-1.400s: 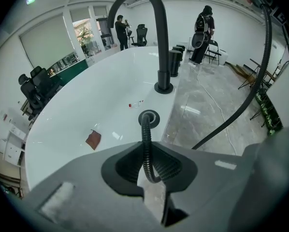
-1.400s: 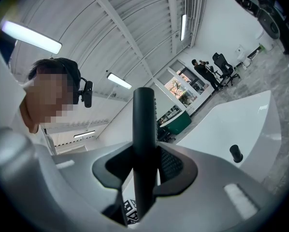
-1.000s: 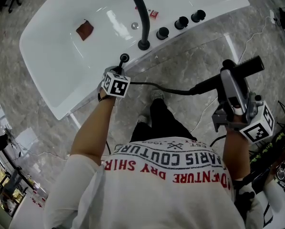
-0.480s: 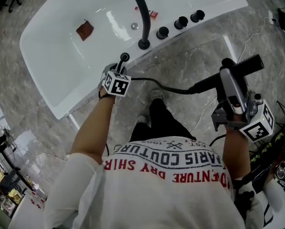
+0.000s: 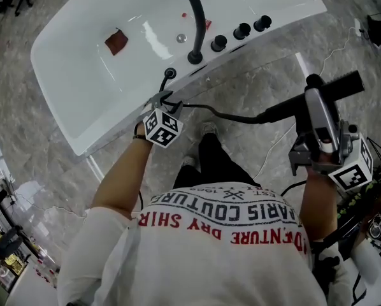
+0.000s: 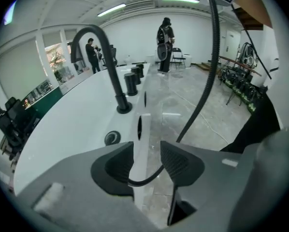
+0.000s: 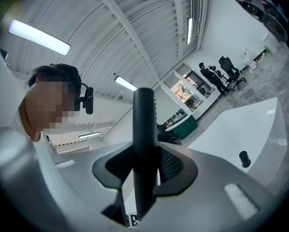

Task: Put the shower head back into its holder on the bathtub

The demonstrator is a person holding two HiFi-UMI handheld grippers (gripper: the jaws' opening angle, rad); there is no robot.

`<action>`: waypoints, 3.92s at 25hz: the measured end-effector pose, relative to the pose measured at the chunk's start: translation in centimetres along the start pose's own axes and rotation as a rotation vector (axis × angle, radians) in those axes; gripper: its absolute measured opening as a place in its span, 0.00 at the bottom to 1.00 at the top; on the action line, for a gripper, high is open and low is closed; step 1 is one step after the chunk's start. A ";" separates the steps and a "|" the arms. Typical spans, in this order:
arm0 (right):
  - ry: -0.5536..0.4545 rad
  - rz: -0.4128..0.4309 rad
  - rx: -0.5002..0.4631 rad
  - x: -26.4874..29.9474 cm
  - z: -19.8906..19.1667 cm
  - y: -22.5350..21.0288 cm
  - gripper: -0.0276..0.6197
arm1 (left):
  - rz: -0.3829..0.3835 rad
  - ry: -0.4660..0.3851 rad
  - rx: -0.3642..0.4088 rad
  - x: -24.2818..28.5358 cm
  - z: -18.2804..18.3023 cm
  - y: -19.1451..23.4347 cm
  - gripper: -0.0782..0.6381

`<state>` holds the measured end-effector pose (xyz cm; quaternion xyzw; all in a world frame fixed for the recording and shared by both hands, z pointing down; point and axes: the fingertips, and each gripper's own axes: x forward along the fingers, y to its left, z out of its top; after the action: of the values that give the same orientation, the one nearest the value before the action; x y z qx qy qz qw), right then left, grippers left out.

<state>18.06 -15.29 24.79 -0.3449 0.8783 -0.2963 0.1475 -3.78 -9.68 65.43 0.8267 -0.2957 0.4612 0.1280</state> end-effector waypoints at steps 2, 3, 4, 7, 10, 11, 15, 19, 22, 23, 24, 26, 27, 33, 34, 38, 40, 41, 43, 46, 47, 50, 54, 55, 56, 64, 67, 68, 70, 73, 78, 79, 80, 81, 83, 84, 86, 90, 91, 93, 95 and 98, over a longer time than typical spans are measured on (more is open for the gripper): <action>-0.017 0.014 0.012 -0.2 0.7 1.1 0.23 | -0.080 -0.026 0.059 0.1 0.9 -3.1 0.37; -0.024 0.020 0.013 -0.3 1.1 1.6 0.23 | -0.123 -0.035 0.095 0.2 1.3 -4.8 0.39; -0.028 0.025 0.010 -0.3 1.5 2.2 0.23 | -0.162 -0.037 0.134 0.4 1.6 -6.5 0.39; -0.048 0.050 0.019 -0.3 2.8 3.9 0.23 | -0.243 -0.011 0.215 1.3 1.9 -10.5 0.39; -0.079 0.077 0.042 -0.5 4.0 5.2 0.23 | -0.275 0.005 0.239 2.6 2.0 -12.8 0.39; -0.083 0.080 0.038 -0.6 4.3 5.6 0.23 | -0.270 0.002 0.231 2.9 2.1 -13.2 0.39; -0.097 0.109 0.054 -1.2 5.2 7.2 0.23 | -0.253 0.003 0.194 3.7 2.0 -13.8 0.39; -0.121 0.136 0.094 -1.8 5.8 8.4 0.23 | -0.269 0.021 0.230 4.1 1.6 -14.8 0.38; -0.125 0.137 0.092 -1.8 5.9 8.7 0.23 | -0.241 0.031 0.252 4.3 1.4 -14.3 0.20; -0.124 0.133 0.083 -1.9 5.8 8.6 0.23 | -0.242 0.031 0.244 4.3 1.3 -14.2 0.19; -0.124 0.125 0.073 -2.0 5.8 8.6 0.23 | -0.246 0.030 0.232 4.2 1.1 -14.1 0.19; -0.124 0.106 0.051 -2.2 5.9 8.3 0.23 | -0.251 0.022 0.208 3.6 0.7 -14.0 0.19; -0.124 0.095 0.040 -2.4 5.9 8.2 0.23 | -0.249 0.016 0.198 3.2 0.6 -13.9 0.19; -0.111 0.023 -0.046 -2.4 5.3 7.8 0.23 | -0.206 -0.070 0.119 -1.5 0.6 -12.0 0.19; -0.107 0.012 -0.065 -2.4 5.1 7.8 0.23 | -0.195 -0.090 0.107 -2.5 0.6 -11.6 0.19; -0.074 -0.029 -0.146 -2.2 4.0 8.0 0.23 | -0.142 -0.172 0.050 -7.1 0.3 -9.8 0.19; -0.056 -0.046 -0.179 -2.3 3.4 8.2 0.23 | -0.106 -0.213 0.022 -9.5 0.3 -8.7 0.19; -0.050 -0.052 -0.192 -2.3 3.1 8.3 0.23 | -0.087 -0.232 0.011 -10.6 0.4 -8.1 0.19; -0.039 -0.062 -0.210 -2.3 2.5 8.5 0.23 | -0.053 -0.265 -0.012 -12.7 0.7 -6.6 0.19; -0.014 -0.084 -0.238 -2.4 1.5 8.9 0.23 | -0.008 -0.320 -0.047 -15.2 1.7 -4.3 0.19; -0.005 -0.100 -0.248 -2.6 1.2 8.9 0.23 | 0.004 -0.339 -0.055 -15.9 2.2 -3.5 0.19; 0.004 -0.128 -0.260 -3.0 0.4 9.1 0.23 | 0.054 -0.394 -0.064 -17.9 4.1 -0.8 0.19; 0.005 -0.132 -0.252 -3.3 -0.1 9.4 0.23 | 0.101 -0.506 -0.091 -21.6 7.7 2.1 0.19; 0.003 -0.136 -0.250 -3.4 -0.1 9.4 0.23 | 0.108 -0.536 -0.097 -22.6 8.5 2.5 0.19; 0.002 -0.138 -0.248 -3.5 -0.1 9.5 0.23 | 0.114 -0.561 -0.100 -23.4 9.3 3.0 0.19; 0.026 -0.139 -0.221 -3.2 -1.5 9.0 0.23 | 0.137 -0.668 -0.059 -28.4 15.4 5.5 0.19; 0.018 -0.138 -0.203 -3.0 -1.6 8.7 0.23 | 0.138 -0.706 -0.015 -30.1 18.3 6.6 0.19; 0.012 -0.138 -0.198 -3.0 -1.5 8.5 0.23 | 0.137 -0.716 0.000 -30.5 19.3 6.9 0.19; -0.002 -0.139 -0.190 -3.1 -1.3 8.1 0.23 | 0.135 -0.725 0.033 -30.8 21.1 7.4 0.19; -0.022 -0.144 -0.180 -3.3 -0.7 7.2 0.23 | 0.133 -0.725 0.083 -30.8 23.5 7.9 0.19; -0.047 -0.152 -0.167 -3.5 0.2 6.1 0.23 | 0.124 -0.734 0.119 -30.3 26.3 8.0 0.19; -0.051 -0.152 -0.165 -3.6 0.4 5.9 0.23 | 0.124 -0.734 0.125 -30.2 26.8 8.1 0.19; -0.055 -0.154 -0.162 -3.6 0.6 5.6 0.23 | 0.125 -0.733 0.129 -30.1 27.3 8.2 0.19; -0.059 -0.157 -0.159 -3.6 0.8 5.2 0.23 | 0.125 -0.733 0.130 -29.9 27.8 8.4 0.19; -0.065 -0.163 -0.153 -3.5 1.4 4.3 0.23 | 0.124 -0.735 0.123 -29.5 28.7 8.9 0.19; -0.067 -0.166 -0.152 -3.4 1.9 3.7 0.23 | 0.125 -0.735 0.118 -29.1 29.2 9.2 0.19; -0.069 -0.167 -0.148 -3.1 2.8 2.4 0.23 | 0.131 -0.733 0.105 -28.3 30.1 10.0 0.19; -0.063 -0.156 -0.137 -2.3 3.9 0.1 0.23 | 0.125 -0.730 0.031 -26.7 31.2 11.4 0.19; -0.060 -0.154 -0.134 -2.0 4.0 -0.5 0.23 | 0.120 -0.735 0.017 -26.5 31.5 11.6 0.19; -0.058 -0.148 -0.128 -1.6 4.3 -1.5 0.23 | 0.119 -0.746 0.009 -26.0 32.2 11.9 0.19; -0.058 -0.141 -0.127 -1.1 4.4 -2.7 0.23 | 0.126 -0.748 0.011 -25.2 32.7 12.3 0.19; -0.047 -0.127 -0.132 -0.4 4.8 -3.9 0.23 | 0.145 -0.728 0.008 -23.9 32.6 13.0 0.19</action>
<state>22.58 -19.33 23.42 -0.4157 0.8686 -0.2385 0.1261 1.19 -26.93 26.91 0.9140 -0.3779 0.1460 -0.0217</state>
